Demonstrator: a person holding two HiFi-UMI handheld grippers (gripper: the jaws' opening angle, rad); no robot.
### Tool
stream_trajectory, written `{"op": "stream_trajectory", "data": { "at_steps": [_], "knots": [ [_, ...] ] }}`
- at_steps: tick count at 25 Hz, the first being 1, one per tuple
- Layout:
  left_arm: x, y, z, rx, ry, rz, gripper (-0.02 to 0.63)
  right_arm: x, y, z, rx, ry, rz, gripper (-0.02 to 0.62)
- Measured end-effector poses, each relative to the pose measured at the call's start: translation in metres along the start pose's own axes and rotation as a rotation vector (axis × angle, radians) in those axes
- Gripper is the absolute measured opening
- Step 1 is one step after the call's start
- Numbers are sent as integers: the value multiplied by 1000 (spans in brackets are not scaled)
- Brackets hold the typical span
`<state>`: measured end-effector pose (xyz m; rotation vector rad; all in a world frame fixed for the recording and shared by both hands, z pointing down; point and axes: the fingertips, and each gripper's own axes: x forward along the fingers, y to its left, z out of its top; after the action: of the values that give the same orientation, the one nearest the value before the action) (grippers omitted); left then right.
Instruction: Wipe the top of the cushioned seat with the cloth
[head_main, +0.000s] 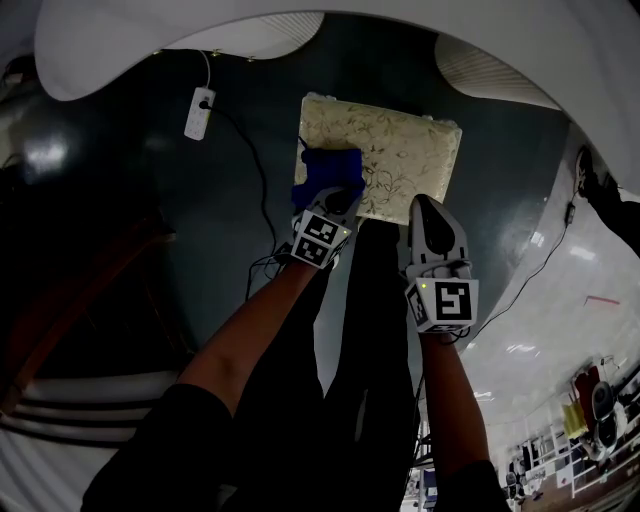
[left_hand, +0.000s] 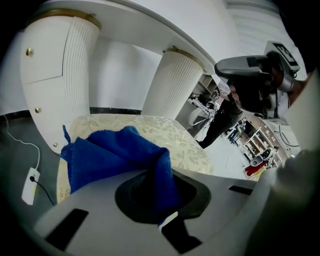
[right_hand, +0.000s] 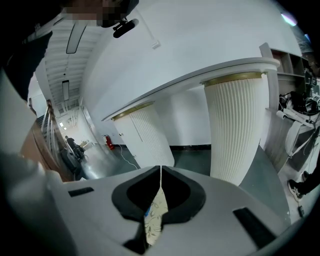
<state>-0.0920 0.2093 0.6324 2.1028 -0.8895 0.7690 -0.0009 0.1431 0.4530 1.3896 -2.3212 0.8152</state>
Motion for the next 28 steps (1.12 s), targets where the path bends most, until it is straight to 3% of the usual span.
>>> {"op": "stream_trajectory", "data": {
  "at_steps": [28],
  "knots": [
    [32, -50, 14, 72, 26, -54, 37, -29, -63, -8, 74, -53, -127, 37]
  ]
}}
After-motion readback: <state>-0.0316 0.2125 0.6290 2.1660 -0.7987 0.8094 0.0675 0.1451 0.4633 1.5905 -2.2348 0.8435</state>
